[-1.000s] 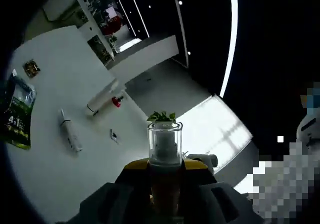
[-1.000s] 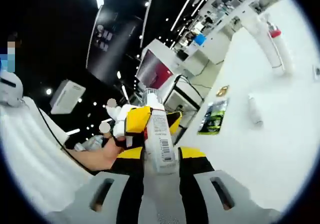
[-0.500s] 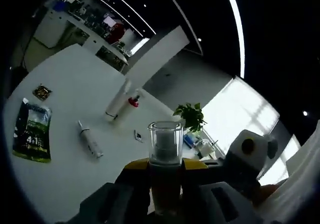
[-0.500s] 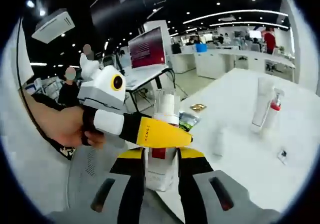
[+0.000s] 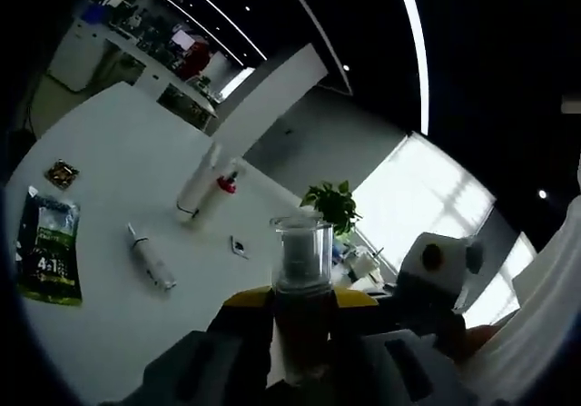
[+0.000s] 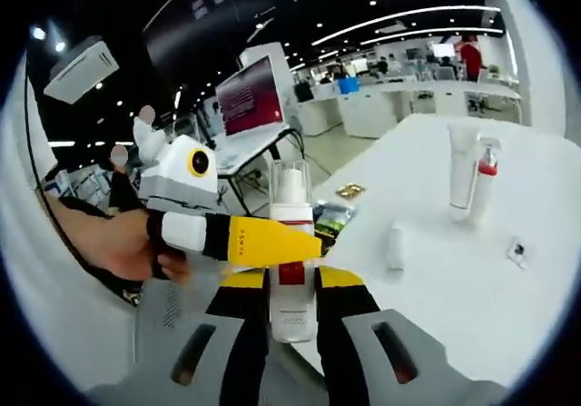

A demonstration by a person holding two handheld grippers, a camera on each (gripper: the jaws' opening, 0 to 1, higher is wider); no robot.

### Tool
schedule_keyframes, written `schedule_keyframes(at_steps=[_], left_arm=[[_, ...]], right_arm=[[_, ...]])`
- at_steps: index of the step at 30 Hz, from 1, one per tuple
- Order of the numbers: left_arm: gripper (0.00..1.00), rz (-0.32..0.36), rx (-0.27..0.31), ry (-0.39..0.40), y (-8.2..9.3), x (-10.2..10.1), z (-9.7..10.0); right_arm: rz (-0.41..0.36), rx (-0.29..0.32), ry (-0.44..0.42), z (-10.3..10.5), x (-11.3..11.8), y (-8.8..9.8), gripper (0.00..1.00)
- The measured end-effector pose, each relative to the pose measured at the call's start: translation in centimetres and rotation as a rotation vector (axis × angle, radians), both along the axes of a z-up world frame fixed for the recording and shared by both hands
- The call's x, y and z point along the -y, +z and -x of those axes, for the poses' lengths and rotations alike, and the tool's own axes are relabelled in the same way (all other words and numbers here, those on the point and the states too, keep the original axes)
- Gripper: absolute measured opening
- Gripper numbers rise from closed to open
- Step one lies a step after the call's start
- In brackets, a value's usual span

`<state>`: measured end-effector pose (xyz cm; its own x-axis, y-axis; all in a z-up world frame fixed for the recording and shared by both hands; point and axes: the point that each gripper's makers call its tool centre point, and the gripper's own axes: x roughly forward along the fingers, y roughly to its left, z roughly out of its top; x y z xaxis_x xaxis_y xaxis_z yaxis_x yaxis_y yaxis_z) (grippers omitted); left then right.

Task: Arrange the skincare products in the storage area until every visible bottle or jar stands upright without overlapping.

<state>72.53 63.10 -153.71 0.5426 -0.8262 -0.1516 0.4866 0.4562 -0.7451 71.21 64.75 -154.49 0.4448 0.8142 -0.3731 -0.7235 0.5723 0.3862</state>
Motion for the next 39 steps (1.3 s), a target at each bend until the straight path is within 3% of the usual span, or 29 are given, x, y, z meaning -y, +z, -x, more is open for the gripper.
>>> schedule_keyframes(at_steps=[1,4,7,9,13,16,18,22,28,31,34,39], left_arm=[[0.24,0.024,-0.027,0.007,0.0,0.3,-0.1],[0.24,0.031,-0.032,0.002,-0.1,0.3,-0.1],[0.23,-0.027,-0.047,0.005,-0.8,-0.1,-0.1],[0.23,-0.027,-0.052,0.012,-0.9,-0.4,-0.2],[0.23,-0.079,-0.019,0.08,-1.2,-2.3,-1.2],[0.23,-0.139,0.035,0.085,-1.3,-3.6,-1.7],[0.23,-0.23,0.107,0.066,-1.6,-4.2,-1.7],[0.23,-0.342,0.214,0.008,-2.2,-3.9,-1.1],[0.23,-0.431,0.273,-0.074,-2.8,-1.8,0.2],[0.23,-0.456,0.309,-0.102,-2.5,-0.8,0.6],[0.23,-0.527,0.35,-0.143,-2.9,-0.6,0.9],[0.23,-0.507,0.34,-0.148,-2.8,-0.4,1.2]], right_arm=[[0.011,0.003,-0.001,0.0,0.2,0.0,0.16],[0.039,0.04,-0.009,0.1,0.1,0.1,0.17],[0.074,0.072,-0.002,0.1,-0.1,-0.3,0.17],[0.081,0.087,0.007,0.1,-0.3,-0.5,0.17],[0.098,0.103,0.044,0.3,-0.1,-0.5,0.18],[0.105,0.109,0.049,0.3,0.8,-0.4,0.19],[0.064,0.111,0.025,-0.3,1.3,0.4,0.21],[0.012,0.132,-0.016,-1.5,1.5,2.2,0.27],[0.008,0.111,0.031,-1.2,-0.8,2.1,0.28],[0.047,0.086,0.03,-1.1,-1.1,1.1,0.23],[0.04,0.062,0.03,-0.9,-1.1,1.0,0.17],[0.045,0.046,0.04,-0.6,-0.7,1.0,0.16]])
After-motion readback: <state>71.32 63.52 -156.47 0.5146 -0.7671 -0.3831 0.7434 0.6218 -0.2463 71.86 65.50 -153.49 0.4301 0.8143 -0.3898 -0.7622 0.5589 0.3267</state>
